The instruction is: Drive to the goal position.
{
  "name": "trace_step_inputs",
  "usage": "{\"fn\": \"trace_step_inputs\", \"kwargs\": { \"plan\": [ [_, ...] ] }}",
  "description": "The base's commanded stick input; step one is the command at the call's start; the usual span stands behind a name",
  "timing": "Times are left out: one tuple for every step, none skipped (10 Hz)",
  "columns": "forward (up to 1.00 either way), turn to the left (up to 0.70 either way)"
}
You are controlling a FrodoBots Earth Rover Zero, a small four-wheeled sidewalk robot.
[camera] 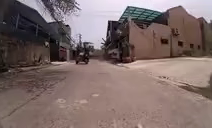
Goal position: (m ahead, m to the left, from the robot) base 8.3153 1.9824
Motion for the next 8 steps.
{"fn": "trace_step_inputs", "kwargs": {
  "plan": [
    [0.70, 0.00],
    [0.70, 0.00],
    [0.70, 0.00],
    [0.70, 0.00],
    [0.70, 0.00],
    [0.70, 0.00],
    [0.70, 0.00],
    [0.70, 0.00]
  ]
}}
